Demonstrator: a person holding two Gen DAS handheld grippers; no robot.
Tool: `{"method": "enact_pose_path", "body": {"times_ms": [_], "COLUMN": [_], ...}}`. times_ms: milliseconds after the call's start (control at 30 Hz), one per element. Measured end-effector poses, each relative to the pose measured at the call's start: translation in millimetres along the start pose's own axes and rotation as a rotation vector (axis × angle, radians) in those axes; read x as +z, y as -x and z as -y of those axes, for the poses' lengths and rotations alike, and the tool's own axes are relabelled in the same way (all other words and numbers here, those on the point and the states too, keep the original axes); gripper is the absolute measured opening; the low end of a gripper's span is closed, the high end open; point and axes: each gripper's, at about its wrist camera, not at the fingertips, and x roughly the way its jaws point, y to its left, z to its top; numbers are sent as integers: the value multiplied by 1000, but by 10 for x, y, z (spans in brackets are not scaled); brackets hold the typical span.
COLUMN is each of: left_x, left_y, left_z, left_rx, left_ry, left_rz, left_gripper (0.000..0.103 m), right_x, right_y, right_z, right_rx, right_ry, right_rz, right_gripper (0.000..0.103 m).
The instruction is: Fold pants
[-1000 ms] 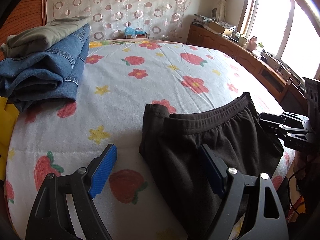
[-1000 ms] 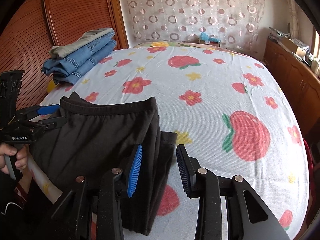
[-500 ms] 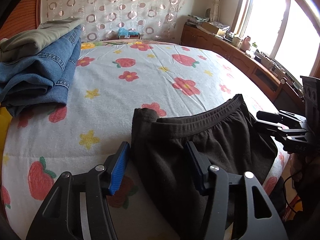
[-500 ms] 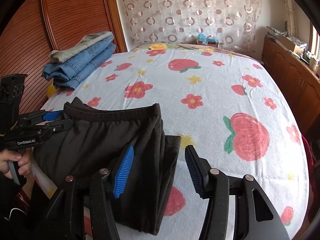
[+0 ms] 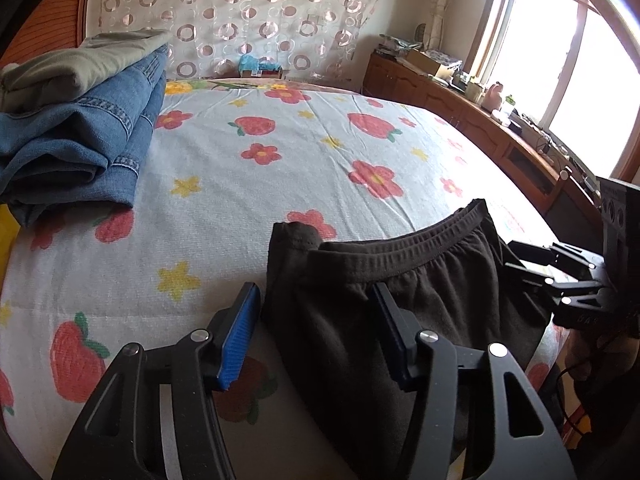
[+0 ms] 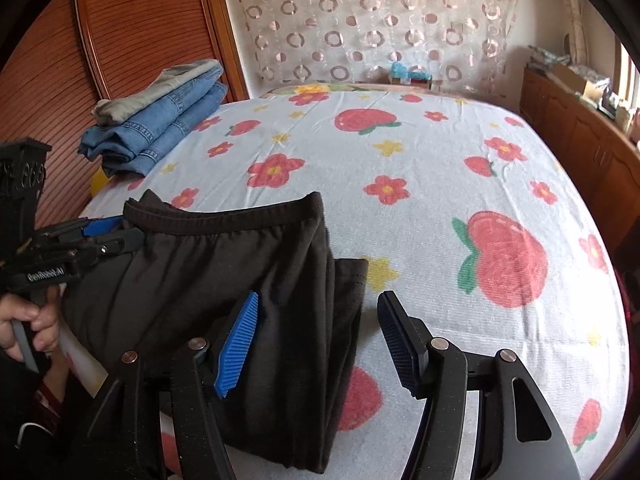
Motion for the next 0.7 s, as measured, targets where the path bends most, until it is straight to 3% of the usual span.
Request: {"method": "enact_pose_path", "body": {"times_ms": [233,300,467,700], "left_x": [-13,-13,-31,-27], "left_y": [10,15,58,285], "left_z": [6,9,77,245], "left_rx": [-25,-27,-11,4], "left_ry": [17,18,-14,-71], "left_rz": [10,12,37,109], "left_gripper": [36,33,16,12], "right_x": [-17,-17,-26,-42], "right_y": [-11,-11,17,33], "right_z": [-37,-39,0,130], "right_rx": [-27,-32,10,91], "right_ry": [35,38,29,-23], "right_rz": [7,7,7,2], "right_gripper": [63,57,30,11]}}
